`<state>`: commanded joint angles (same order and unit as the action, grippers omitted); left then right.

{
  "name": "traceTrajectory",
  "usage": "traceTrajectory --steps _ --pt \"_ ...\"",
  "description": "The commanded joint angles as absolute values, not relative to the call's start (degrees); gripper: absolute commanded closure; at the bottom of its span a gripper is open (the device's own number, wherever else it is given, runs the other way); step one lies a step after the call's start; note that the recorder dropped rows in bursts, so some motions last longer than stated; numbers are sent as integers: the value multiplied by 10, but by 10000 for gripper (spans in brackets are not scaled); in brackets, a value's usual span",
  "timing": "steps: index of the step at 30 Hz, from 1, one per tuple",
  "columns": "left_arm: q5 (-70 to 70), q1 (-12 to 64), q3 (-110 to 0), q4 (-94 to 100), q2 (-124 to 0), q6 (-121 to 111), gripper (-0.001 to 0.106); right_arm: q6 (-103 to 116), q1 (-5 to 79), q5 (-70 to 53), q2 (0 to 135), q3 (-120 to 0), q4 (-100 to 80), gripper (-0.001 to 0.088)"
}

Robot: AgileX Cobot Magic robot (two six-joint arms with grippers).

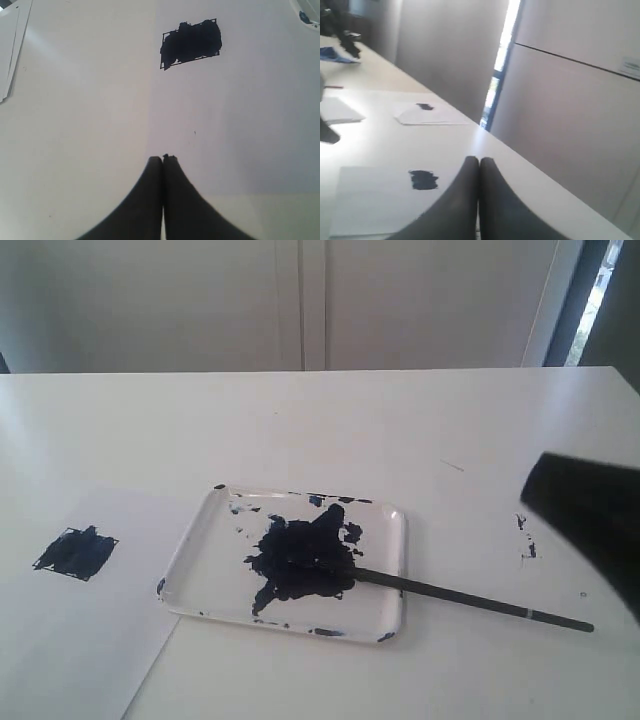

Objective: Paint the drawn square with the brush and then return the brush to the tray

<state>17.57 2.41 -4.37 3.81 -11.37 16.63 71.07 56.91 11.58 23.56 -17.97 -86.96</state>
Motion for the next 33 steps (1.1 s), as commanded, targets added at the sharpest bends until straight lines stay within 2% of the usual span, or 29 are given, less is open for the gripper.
traceTrajectory --steps 4,10,13,27,33 --pt "176 24 -44 38 -114 166 1053 856 569 109 236 -142 -957 868" --pt "176 24 -44 38 -114 166 1053 1004 569 -107 236 -96 -999 868" --pt "176 24 -44 38 -114 166 1053 1004 569 -151 236 -89 -999 868" --pt "176 24 -44 38 -114 166 1053 961 569 -55 236 -57 -999 868" --pt "176 24 -44 38 -114 166 1053 963 569 -63 236 -56 -994 868"
